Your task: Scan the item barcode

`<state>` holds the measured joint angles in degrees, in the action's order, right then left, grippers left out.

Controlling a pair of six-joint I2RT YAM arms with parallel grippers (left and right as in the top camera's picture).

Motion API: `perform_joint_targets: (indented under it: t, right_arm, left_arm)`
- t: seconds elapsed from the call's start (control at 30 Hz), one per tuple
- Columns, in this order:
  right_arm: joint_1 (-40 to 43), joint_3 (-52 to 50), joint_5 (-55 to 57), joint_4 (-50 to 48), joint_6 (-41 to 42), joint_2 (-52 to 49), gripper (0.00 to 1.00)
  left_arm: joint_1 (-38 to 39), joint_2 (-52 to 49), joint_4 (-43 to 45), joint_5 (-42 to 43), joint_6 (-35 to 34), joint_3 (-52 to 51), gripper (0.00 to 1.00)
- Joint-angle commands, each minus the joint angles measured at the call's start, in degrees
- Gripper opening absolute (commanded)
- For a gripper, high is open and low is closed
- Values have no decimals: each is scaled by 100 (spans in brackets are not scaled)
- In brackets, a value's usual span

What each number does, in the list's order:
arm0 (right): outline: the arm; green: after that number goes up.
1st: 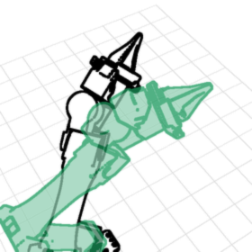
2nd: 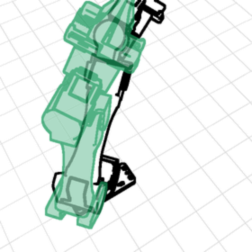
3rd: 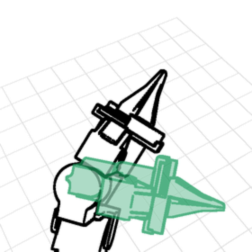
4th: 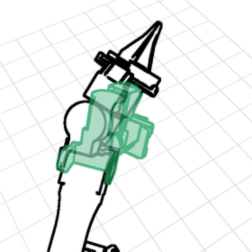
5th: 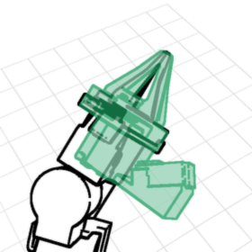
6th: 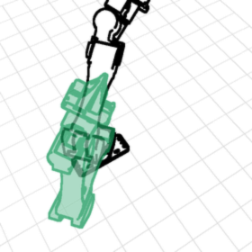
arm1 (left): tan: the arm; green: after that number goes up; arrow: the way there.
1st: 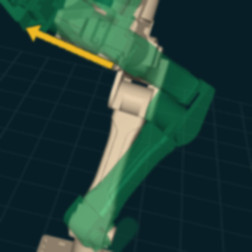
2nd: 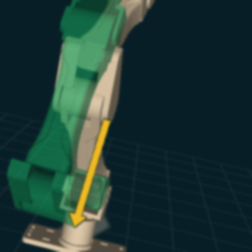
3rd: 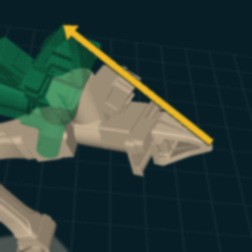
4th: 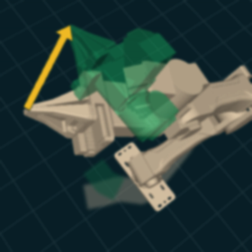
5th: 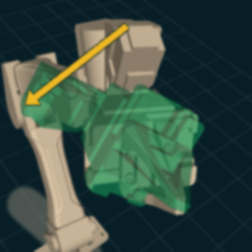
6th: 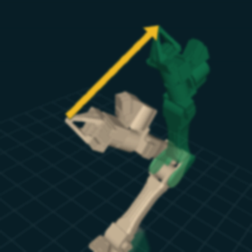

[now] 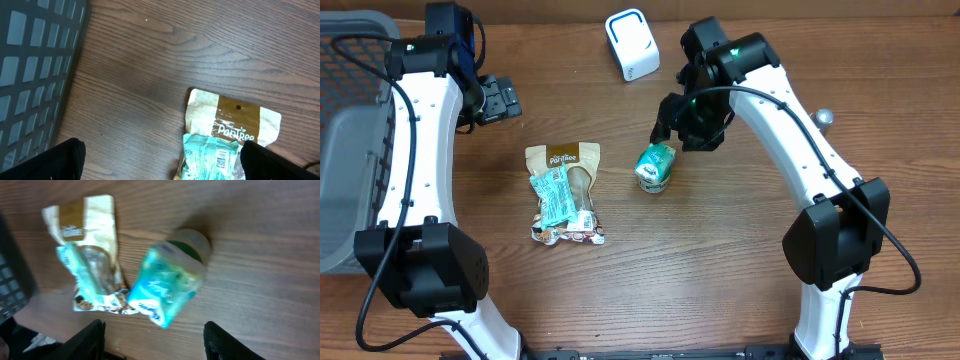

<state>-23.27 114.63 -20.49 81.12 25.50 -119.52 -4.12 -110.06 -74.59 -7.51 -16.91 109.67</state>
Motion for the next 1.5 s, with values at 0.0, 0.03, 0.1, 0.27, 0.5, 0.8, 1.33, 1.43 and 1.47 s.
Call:
perform_joint_targets:
  t: [0.0,0.03,0.1,0.27,0.5,0.8,1.33,1.43,1.47]
  right_arm:
    - [-116,-267,334,-20,433,79,58]
    - [-122,-354,358,-52,520,76,56]
    - [-122,-439,356,-118,531,76,46]
    - [-153,-564,396,-199,739,79,44]
    - [-328,-844,396,-459,778,76,44]
    - [-529,-850,960,-588,1379,79,38]
    - [-566,-855,1025,-592,1377,79,30]
    - [-566,-855,1023,-605,1379,76,30]
    - [-566,-855,1023,-608,1379,76,30]
  left_arm:
    - [39,28,4,7,61,105,99]
    - [39,28,4,4,61,105,100]
    - [39,28,4,7,63,105,99]
    - [39,28,4,7,61,105,100]
    - [39,28,4,7,63,105,100]
    - [39,28,4,7,63,105,100]
    - [39,28,4,7,63,105,100]
    - [39,28,7,4,63,105,100]
    - [39,28,7,7,61,105,100]
